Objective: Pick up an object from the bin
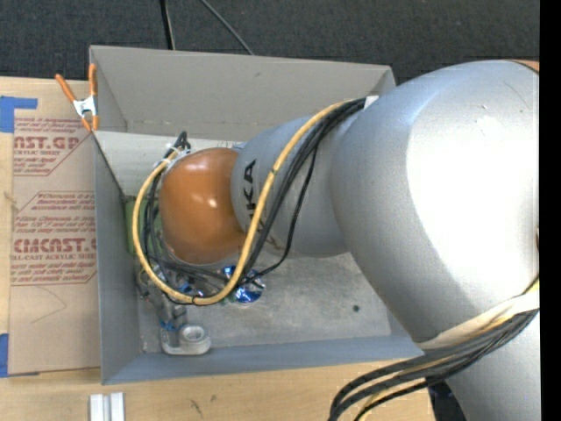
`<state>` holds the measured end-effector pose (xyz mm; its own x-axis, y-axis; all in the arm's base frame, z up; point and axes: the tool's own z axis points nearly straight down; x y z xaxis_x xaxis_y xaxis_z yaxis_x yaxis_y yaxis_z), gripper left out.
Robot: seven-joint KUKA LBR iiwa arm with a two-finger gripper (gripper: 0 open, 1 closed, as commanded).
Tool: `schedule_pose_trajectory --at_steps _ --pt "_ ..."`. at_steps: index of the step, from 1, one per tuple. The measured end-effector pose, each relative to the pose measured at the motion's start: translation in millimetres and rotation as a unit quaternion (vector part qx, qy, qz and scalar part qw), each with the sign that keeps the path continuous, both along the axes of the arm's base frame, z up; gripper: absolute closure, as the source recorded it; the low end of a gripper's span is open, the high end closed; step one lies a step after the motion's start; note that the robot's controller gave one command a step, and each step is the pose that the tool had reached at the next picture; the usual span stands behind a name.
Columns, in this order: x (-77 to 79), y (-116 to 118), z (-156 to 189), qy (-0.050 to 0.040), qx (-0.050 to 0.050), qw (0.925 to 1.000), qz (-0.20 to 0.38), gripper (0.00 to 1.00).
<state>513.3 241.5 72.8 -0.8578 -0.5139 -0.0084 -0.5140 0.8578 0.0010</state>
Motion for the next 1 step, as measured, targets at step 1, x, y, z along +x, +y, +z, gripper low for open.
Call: schedule_pose_trajectory --at_steps 1 --pt "3.1 -6.8 95.7 -0.0014 -0.001 0.9999 0.011 1.0"
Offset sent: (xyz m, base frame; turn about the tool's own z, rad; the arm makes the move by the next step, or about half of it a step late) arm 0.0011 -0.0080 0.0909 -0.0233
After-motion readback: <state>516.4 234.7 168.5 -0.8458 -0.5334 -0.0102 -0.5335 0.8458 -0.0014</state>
